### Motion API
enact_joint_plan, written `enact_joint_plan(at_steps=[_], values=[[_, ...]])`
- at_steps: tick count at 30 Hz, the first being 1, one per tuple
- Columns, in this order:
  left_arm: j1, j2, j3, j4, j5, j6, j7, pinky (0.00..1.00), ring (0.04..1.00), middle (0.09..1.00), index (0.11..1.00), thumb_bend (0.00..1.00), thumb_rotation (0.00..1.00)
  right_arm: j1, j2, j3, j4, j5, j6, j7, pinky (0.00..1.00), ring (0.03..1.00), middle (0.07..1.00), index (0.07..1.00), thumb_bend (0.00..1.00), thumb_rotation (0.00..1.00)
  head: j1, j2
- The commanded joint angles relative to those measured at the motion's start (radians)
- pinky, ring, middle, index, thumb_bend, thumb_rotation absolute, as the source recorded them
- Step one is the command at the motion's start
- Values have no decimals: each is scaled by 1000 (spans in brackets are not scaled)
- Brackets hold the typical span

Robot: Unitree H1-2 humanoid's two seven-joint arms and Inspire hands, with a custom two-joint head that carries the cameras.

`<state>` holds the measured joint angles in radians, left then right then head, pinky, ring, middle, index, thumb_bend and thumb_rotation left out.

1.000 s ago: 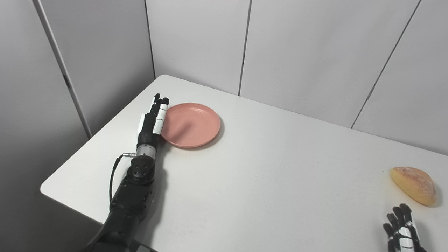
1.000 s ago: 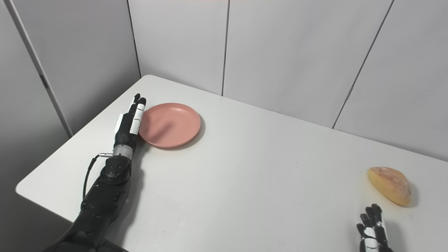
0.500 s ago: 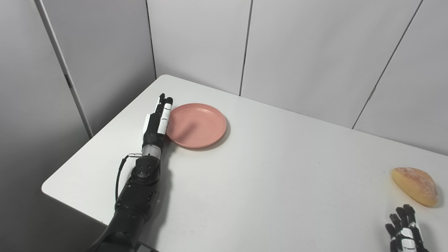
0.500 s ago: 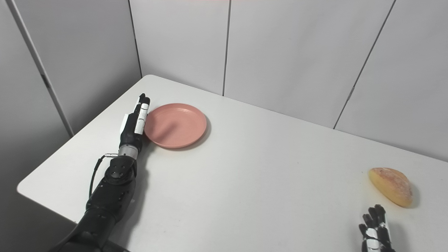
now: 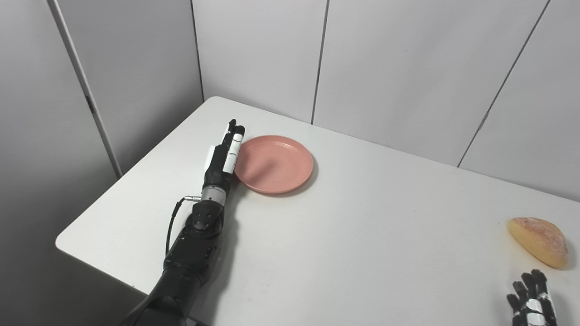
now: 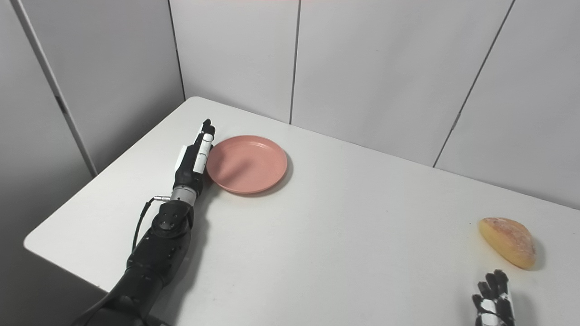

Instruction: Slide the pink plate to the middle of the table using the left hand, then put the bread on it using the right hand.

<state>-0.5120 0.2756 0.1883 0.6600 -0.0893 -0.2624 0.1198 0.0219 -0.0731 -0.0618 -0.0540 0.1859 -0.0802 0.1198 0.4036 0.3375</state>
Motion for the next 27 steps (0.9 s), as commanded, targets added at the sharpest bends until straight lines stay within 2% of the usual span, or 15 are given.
enact_joint_plan(at_steps=[1,9,14,22,27], values=[[-39,-7,-8,-29,13,-17,1,980,985,990,981,678,1000,-9,0,-3,-26,3,-40,2,1000,1000,1000,1000,686,828,0,1],[-32,-44,-23,-59,-8,-11,-38,990,1000,1000,969,678,1000,-10,5,-2,-37,-3,-27,-6,1000,1000,1000,1000,716,817,-1,3],[-28,-82,-47,-78,23,19,-21,993,988,985,966,677,1000,-13,5,-3,-35,1,-24,-5,1000,1000,1000,1000,698,817,-10,6],[-28,-121,-84,-82,62,12,-20,956,984,985,967,695,1000,-14,5,-3,-30,-7,-38,-5,1000,1000,1000,1000,684,818,-24,10],[-31,-138,-90,-81,48,10,-34,951,979,979,965,696,1000,-14,-4,2,-33,-11,-38,6,1000,1000,1000,1000,692,848,-40,18]])
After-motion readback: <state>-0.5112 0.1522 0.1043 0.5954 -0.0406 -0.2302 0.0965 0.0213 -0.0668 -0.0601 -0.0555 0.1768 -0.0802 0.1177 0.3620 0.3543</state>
